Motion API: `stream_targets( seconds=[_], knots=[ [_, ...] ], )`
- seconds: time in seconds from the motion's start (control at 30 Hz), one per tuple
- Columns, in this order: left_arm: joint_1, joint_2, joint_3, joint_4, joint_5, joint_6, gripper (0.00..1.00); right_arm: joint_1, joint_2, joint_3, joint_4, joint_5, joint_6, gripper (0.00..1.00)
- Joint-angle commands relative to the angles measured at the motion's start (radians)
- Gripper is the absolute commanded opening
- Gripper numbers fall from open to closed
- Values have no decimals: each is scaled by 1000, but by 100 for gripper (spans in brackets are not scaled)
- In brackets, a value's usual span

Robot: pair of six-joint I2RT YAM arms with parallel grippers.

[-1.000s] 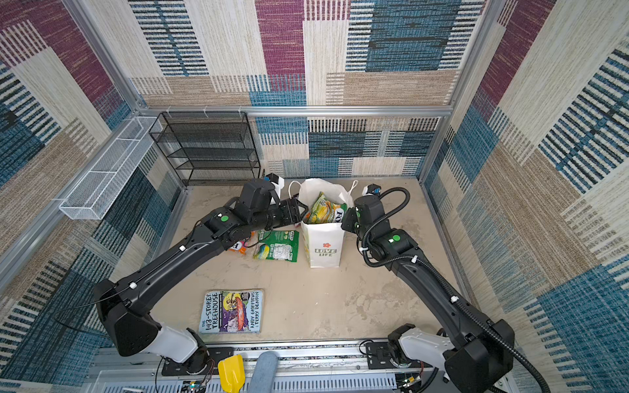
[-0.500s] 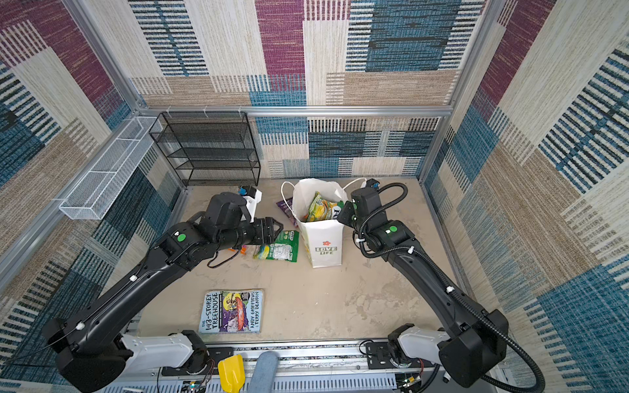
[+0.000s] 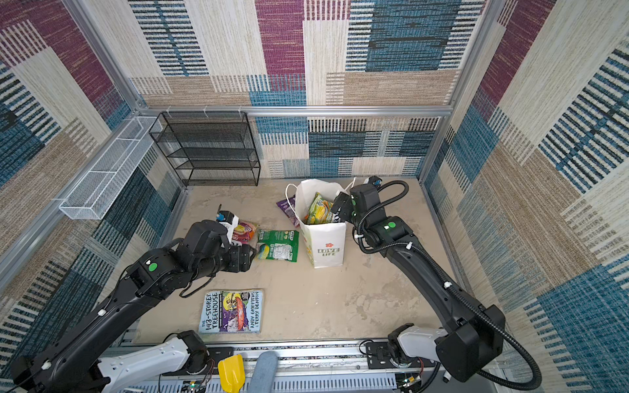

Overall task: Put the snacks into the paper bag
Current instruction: 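Move the left gripper toward the orange Fox's Fruits packet nearer the robot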

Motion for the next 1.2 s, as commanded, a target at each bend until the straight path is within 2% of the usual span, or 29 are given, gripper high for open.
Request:
stream_targets(
  seconds=[0.0, 0.13, 0.2, 0.43, 0.6, 0.7, 0.9, 1.07, 1.17],
  knots=[
    [4, -13, -36, 43, -26, 28, 80, 0, 21, 17, -28, -5, 10, 100],
    [7, -15, -56, 67, -19, 45, 80, 0, 24, 13, -32, -14, 38, 99],
    [7, -19, -70, 71, -28, 58, 80, 0, 16, 11, -50, 18, 70, 89],
    [15, -63, -155, 83, -77, 89, 81, 0, 38, 79, -135, 40, 81, 41],
    [19, -93, -166, 89, -64, 89, 81, 0, 56, 94, -142, 50, 56, 20],
    [19, -117, -179, 87, -69, 89, 82, 0, 48, 62, -127, 48, 47, 16],
    [19, -121, -187, 94, -96, 92, 83, 1, 15, 25, -64, 85, -5, 1],
    [20, -95, -194, 91, -119, 64, 83, 0, 18, -7, 4, 116, -67, 0],
    [29, -74, -198, 84, -132, 16, 87, 0, -2, -55, 86, 90, -112, 0]
  ],
)
